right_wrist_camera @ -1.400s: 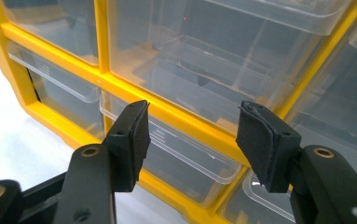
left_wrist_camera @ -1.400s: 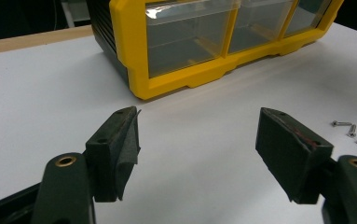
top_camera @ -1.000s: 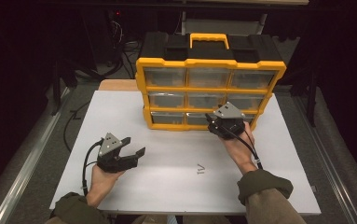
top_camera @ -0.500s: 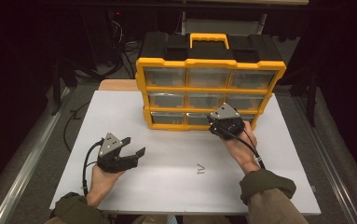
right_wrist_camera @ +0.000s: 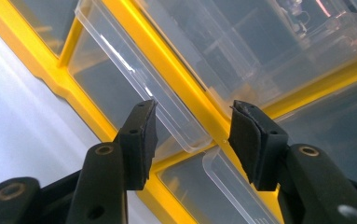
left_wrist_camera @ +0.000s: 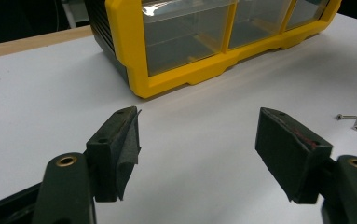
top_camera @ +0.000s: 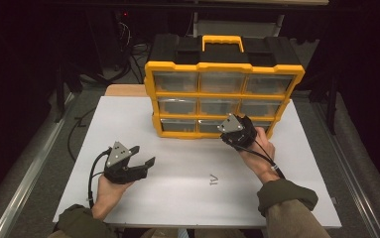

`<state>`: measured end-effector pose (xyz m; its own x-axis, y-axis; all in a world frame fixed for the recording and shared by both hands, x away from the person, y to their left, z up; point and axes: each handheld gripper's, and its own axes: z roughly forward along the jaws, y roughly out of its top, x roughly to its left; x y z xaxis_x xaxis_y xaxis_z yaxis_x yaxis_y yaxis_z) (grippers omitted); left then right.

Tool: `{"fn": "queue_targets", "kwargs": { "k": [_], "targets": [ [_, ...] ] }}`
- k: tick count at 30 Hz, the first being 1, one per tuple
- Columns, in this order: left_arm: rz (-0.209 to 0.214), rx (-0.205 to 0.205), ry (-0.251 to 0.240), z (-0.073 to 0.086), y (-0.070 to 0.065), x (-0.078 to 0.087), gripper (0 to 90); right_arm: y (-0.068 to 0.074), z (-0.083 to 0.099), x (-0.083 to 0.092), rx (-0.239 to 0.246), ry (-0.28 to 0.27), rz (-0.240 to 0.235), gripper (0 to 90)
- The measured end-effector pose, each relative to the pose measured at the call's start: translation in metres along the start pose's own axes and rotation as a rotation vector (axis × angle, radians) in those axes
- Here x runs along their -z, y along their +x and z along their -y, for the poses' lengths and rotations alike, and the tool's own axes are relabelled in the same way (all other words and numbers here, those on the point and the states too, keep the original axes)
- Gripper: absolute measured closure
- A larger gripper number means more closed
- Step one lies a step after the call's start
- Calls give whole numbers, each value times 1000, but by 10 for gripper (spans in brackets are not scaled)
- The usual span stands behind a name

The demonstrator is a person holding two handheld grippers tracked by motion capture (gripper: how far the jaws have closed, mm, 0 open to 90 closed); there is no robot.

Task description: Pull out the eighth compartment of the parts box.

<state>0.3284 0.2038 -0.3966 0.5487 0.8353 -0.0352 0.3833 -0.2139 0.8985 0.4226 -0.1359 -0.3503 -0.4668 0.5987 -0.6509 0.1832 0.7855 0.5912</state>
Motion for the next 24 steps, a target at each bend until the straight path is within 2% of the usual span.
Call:
{"fn": "queue_targets", "kwargs": {
  "k": [4, 5, 6, 8, 9, 11, 17, 24],
  "targets": [
    [3, 4, -2, 0, 0, 0, 314, 2, 0, 0, 29, 16, 18, 556],
    [3, 4, 0, 0, 0, 0, 314, 3, 1, -1, 71, 32, 33, 565],
    [3, 4, 0, 0, 0, 0, 314, 3, 1, -1, 71, 32, 33, 565],
    [2, 2, 1, 0, 0, 0, 314, 6, 0, -1, 106, 34, 46, 571],
    [3, 3, 2, 0, 0, 0, 314, 7, 0, -1, 103, 41, 50, 573],
    [3, 3, 3, 0, 0, 0, 314, 8, 0, -3, 137, 39, 54, 580],
    [4, 6, 3, 0, 0, 0, 314, 10, 0, -4, 133, 43, 47, 584],
    [5, 6, 5, 0, 0, -1, 314, 15, 0, -6, 173, 51, 63, 597]
  ]
}}
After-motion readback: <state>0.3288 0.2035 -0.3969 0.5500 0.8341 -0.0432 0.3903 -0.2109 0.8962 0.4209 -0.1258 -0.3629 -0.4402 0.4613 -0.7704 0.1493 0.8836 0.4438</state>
